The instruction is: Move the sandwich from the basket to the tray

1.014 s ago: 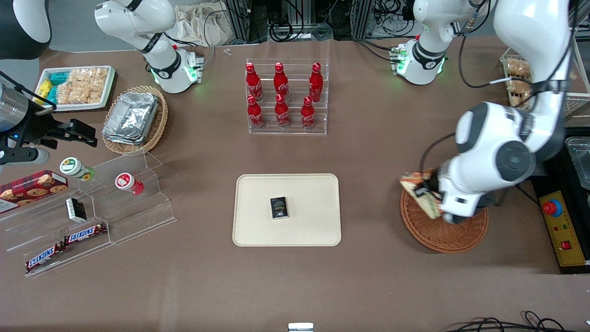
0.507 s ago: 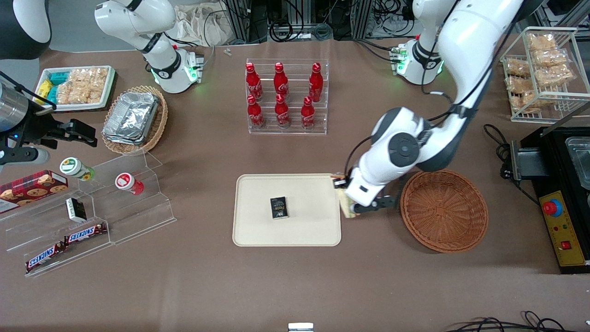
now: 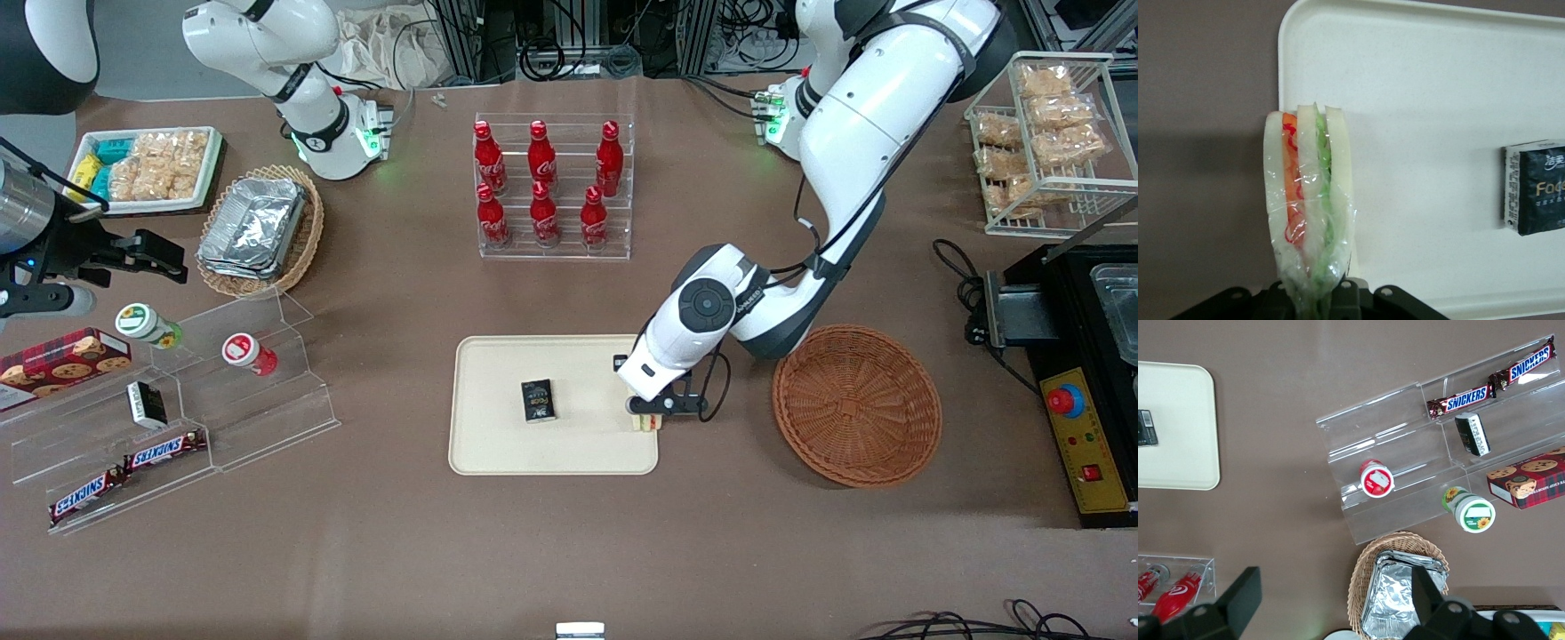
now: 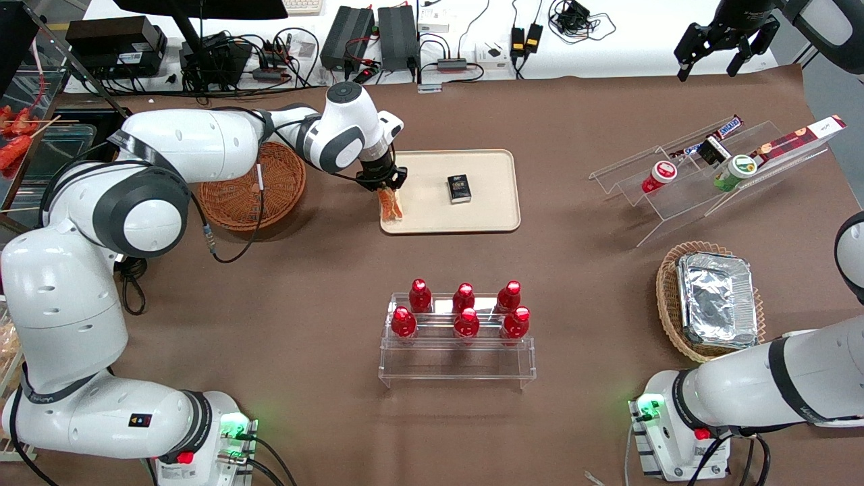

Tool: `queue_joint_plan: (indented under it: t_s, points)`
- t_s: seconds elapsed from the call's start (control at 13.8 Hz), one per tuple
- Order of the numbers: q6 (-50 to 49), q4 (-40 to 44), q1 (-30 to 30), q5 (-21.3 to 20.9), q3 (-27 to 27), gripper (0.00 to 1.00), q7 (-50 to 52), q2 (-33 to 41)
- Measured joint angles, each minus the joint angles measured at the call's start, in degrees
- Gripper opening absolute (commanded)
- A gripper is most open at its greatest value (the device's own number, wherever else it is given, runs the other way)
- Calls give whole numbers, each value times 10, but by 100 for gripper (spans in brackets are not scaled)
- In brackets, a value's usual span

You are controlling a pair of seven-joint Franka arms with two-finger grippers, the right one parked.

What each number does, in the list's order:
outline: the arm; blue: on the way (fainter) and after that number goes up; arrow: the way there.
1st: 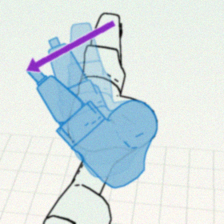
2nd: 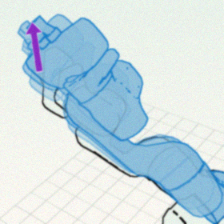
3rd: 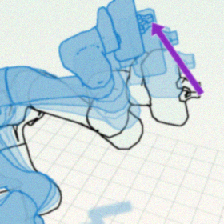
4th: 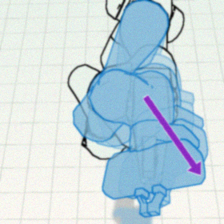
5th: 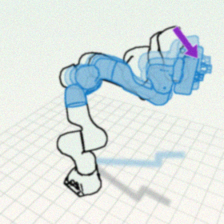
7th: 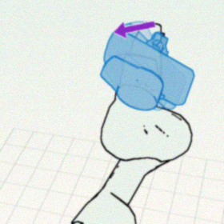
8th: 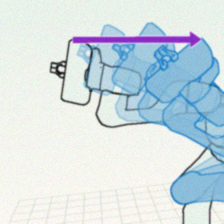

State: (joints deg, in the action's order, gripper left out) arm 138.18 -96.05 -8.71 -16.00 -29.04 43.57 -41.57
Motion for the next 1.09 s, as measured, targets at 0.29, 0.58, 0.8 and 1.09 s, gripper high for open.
queue_joint_plan:
  t_s: [0.29,0.58,0.8,1.09]
  points:
    - [3,16,-3,-3,-1,100,58,12]
    - [-76,33,49,4,-5,100,81,112]
    - [-199,34,92,57,-10,100,13,182]
    - [-382,66,136,150,16,100,-118,263]
